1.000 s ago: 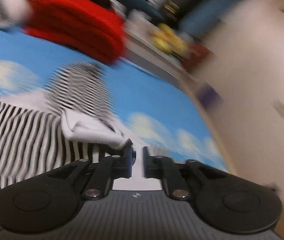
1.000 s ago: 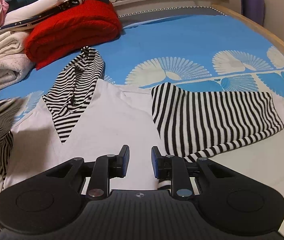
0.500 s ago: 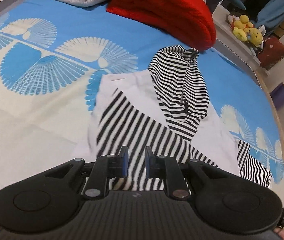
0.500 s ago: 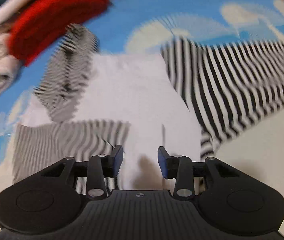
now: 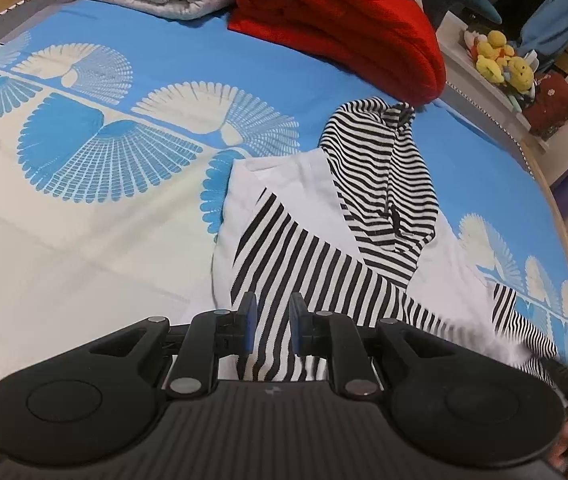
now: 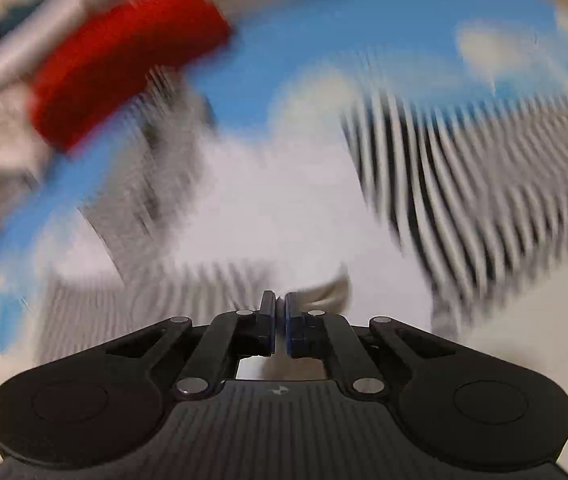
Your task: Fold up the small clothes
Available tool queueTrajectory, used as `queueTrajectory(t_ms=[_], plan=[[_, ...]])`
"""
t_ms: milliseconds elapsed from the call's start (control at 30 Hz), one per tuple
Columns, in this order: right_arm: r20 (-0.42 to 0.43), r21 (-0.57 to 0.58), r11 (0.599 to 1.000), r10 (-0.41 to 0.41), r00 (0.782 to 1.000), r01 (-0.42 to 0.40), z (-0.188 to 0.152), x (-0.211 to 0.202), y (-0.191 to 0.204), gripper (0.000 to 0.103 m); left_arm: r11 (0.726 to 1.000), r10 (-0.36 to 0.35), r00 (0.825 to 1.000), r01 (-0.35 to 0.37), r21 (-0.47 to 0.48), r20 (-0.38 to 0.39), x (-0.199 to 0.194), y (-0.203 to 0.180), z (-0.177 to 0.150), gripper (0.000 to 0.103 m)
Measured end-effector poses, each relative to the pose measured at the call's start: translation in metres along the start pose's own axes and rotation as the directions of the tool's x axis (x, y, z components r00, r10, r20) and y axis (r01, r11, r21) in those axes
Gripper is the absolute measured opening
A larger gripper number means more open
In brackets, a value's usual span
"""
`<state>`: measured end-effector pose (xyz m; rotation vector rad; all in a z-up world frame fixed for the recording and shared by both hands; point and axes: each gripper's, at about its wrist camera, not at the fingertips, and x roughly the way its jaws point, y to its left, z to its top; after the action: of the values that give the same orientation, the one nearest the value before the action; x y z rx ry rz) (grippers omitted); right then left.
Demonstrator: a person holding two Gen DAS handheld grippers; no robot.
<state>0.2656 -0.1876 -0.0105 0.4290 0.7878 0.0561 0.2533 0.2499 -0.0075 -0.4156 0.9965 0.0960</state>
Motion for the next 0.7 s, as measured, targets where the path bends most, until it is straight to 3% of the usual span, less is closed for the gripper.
queueTrajectory(t_ms=[33,100,167,267,333,400,467,533,567,633,667,700], plan=[[0.066,-0.022,1.000,0.013,0.998,-0.012,0.008,-0.009,0.000,0.001,1.000,-0.001,1.000,0.001,0.006,-0.004,0.003,-0.001,-0.001,0.017],[0.112,-0.058,0.998,-0.024,0.993,0.030,0.016,-0.012,-0.002,0.001,1.000,0.004,1.000,-0.003,0.021,-0.023,0.011,-0.004,-0.005,0.017],[0.068,-0.061,0.993,-0.098,0.993,0.102,0.015,-0.002,-0.010,0.001,1.000,-0.003,0.999,0.004,0.030,-0.035,0.019,-0.006,-0.008,0.017],[-0.071,-0.056,0.979,-0.199,0.978,0.195,0.009,0.023,-0.025,0.005,0.999,0.001,0.997,0.002,0.037,-0.077,0.033,-0.009,-0.012,0.017],[-0.093,-0.039,0.973,-0.230,0.969,0.227,0.004,0.029,-0.027,0.006,0.999,-0.017,0.996,0.022,0.049,-0.092,0.040,-0.012,-0.014,0.017],[-0.069,-0.031,0.979,-0.204,0.977,0.202,0.007,0.026,-0.028,0.007,0.999,-0.015,0.991,0.021,0.049,-0.132,0.051,-0.013,-0.017,0.017],[-0.057,-0.016,0.990,-0.141,0.988,0.141,0.007,0.021,-0.027,0.015,0.998,-0.031,0.986,0.040,0.053,-0.163,0.062,-0.013,-0.023,0.017],[-0.115,-0.002,0.997,-0.083,0.990,0.083,-0.001,0.027,-0.032,0.021,0.998,0.007,0.974,0.009,0.070,-0.227,0.079,-0.010,-0.032,0.017],[-0.171,0.005,0.997,-0.075,0.982,0.077,-0.003,0.035,-0.035,0.022,0.997,0.034,0.968,-0.014,0.081,-0.250,0.086,-0.008,-0.035,0.017],[-0.280,0.006,0.990,-0.137,0.950,0.144,-0.013,0.056,-0.043,0.022,0.991,0.080,0.954,-0.047,0.122,-0.289,0.098,-0.005,-0.042,0.017],[-0.313,0.010,0.980,-0.186,0.931,0.199,-0.018,0.061,-0.050,0.022,0.990,0.092,0.949,-0.055,0.129,-0.300,0.101,-0.004,-0.044,0.017],[-0.313,0.029,0.976,-0.198,0.929,0.218,-0.018,0.061,-0.055,0.022,0.991,0.088,0.950,-0.053,0.124,-0.301,0.101,-0.002,-0.044,0.017]])
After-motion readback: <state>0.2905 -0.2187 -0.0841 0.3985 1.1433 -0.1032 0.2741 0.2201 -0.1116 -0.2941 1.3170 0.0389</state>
